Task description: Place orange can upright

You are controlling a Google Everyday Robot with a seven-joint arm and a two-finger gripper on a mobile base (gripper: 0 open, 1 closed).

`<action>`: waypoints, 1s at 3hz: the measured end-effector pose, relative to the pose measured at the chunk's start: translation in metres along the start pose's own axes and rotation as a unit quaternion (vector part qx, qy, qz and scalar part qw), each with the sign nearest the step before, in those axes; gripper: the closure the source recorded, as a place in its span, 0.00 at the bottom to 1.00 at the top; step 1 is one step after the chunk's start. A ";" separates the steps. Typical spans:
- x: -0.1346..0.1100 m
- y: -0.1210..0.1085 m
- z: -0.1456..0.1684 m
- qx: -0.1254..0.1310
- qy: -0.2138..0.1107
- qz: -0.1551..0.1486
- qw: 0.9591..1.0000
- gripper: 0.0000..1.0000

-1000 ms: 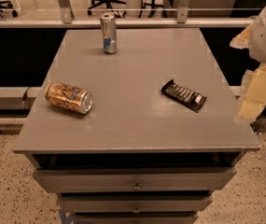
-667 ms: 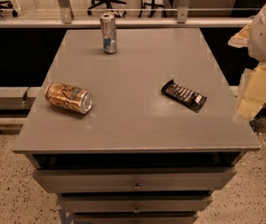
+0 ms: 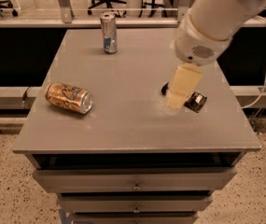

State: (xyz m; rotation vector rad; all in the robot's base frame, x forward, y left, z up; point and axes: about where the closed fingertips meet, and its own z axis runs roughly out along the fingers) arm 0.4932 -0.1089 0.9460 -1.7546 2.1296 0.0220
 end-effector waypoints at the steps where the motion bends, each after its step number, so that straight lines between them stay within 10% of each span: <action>1: -0.059 -0.004 0.036 -0.011 -0.019 -0.005 1.000 0.00; 3: -0.168 0.007 0.085 -0.042 -0.041 -0.018 0.998 0.00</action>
Offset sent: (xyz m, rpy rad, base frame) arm 0.0554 0.1880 -0.0316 0.0974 0.0416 0.0701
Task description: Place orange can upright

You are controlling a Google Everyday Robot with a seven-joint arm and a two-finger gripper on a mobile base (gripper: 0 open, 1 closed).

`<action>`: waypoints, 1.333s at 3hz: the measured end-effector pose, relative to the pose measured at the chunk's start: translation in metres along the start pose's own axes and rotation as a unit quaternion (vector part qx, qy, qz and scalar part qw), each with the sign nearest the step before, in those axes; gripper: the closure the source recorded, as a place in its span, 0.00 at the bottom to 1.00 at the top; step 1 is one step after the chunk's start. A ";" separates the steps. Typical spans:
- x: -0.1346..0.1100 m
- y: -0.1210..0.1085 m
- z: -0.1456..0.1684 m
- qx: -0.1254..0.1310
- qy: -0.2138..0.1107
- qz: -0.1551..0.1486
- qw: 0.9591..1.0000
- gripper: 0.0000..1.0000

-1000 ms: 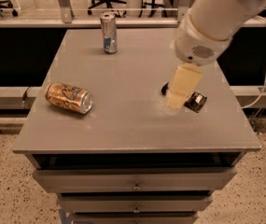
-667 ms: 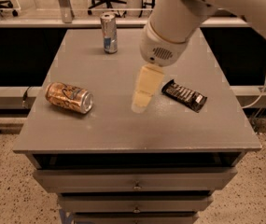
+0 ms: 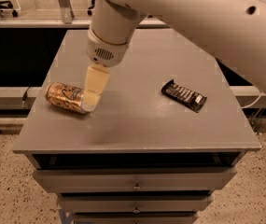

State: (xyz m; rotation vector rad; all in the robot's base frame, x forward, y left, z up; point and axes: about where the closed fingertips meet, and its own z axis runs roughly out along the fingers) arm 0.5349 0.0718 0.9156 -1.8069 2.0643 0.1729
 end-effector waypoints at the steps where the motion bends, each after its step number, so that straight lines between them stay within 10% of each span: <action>1: -0.036 0.009 0.020 -0.010 -0.002 -0.009 1.000 0.00; 4: -0.067 0.013 0.074 0.000 0.046 -0.018 0.999 0.00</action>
Offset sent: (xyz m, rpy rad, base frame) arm -0.0065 0.0905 -0.0196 -0.0393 -0.0019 0.0555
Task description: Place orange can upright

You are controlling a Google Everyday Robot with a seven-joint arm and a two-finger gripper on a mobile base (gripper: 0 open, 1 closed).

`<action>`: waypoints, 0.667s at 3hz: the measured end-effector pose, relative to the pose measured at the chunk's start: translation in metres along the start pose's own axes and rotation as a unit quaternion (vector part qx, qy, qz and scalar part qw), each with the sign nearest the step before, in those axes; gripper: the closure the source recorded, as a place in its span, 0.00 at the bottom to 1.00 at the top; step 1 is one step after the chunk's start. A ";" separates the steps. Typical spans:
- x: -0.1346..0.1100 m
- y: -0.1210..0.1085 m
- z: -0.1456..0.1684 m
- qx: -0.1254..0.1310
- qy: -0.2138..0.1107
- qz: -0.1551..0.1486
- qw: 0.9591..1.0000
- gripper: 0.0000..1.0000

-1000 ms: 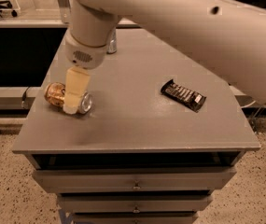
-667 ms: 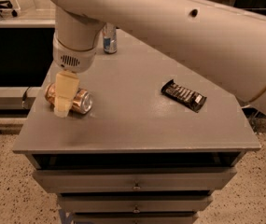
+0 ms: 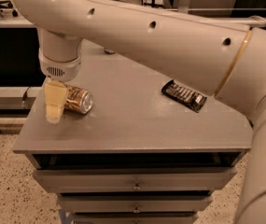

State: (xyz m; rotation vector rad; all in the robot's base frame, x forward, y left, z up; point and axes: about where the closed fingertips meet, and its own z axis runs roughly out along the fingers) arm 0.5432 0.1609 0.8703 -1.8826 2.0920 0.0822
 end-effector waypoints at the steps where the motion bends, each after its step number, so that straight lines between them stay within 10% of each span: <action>1: 0.000 -0.008 0.020 0.009 0.034 0.009 0.999 0.02; 2: -0.001 -0.013 0.029 0.011 0.056 0.019 0.998 0.24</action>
Offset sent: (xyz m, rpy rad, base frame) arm 0.0271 0.0100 -0.0336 -0.1492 0.0132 -0.0940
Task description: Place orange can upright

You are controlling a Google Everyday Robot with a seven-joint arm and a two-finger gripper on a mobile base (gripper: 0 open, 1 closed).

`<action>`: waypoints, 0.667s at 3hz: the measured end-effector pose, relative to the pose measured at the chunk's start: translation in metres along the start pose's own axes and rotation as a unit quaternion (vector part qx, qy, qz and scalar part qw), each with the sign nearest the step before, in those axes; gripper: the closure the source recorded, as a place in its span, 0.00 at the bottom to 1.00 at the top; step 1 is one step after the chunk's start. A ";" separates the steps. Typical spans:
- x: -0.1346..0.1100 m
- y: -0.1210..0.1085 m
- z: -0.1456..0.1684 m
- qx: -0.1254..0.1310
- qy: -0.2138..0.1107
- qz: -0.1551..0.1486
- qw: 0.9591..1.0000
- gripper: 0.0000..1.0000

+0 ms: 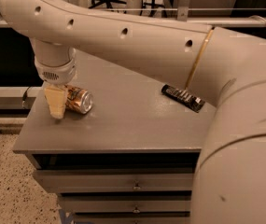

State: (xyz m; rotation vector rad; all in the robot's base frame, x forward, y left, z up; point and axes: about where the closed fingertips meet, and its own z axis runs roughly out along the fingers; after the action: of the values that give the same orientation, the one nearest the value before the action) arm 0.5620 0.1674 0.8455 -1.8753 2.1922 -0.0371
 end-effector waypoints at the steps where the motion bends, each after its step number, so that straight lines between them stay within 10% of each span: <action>1: -0.009 -0.005 0.000 0.002 0.019 0.015 1.000 0.55; 2: -0.014 -0.008 -0.006 0.002 0.018 0.024 1.000 0.78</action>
Offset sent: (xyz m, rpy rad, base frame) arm 0.0110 0.0142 0.0185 -0.0200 0.0129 -0.0775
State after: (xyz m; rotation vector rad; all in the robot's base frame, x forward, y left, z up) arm 0.5703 0.1788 0.8549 -1.8315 2.2582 -0.0666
